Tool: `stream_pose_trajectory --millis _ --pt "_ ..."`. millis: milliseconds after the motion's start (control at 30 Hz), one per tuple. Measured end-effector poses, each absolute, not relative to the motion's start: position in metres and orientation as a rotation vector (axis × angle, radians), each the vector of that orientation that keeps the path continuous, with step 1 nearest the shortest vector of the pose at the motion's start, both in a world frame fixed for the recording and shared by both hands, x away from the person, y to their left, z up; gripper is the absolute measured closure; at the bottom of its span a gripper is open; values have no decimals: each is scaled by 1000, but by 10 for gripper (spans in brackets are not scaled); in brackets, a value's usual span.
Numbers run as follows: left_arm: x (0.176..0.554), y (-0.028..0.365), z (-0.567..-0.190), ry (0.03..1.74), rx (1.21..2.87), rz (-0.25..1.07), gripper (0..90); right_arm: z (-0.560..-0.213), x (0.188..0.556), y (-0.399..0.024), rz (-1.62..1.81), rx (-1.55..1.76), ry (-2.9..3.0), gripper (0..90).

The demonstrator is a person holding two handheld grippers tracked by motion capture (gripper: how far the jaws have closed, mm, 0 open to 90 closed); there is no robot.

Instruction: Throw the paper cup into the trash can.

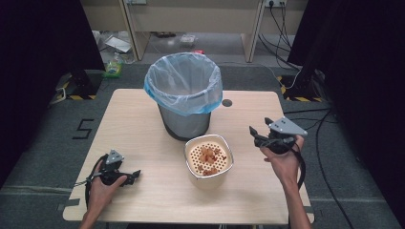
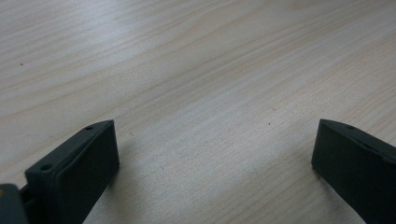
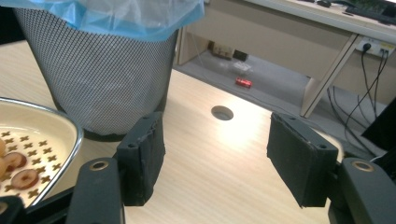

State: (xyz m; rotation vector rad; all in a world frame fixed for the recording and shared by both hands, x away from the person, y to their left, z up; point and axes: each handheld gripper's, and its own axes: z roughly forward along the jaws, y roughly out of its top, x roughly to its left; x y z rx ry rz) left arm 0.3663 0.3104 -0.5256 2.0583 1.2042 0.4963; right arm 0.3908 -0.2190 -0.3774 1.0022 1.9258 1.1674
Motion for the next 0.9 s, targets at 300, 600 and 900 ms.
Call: stream_pose_trajectory --millis 300,600,900 --pt "366 311 -526 1203 2058 495 0 -438 379 -221 1112 1076 1994 370" --pt "366 310 -526 1204 2056 495 0 -472 374 -227 1022 1171 2074 342" --pt "366 311 -526 1202 2057 495 0 -494 363 -229 931 1237 2191 325"
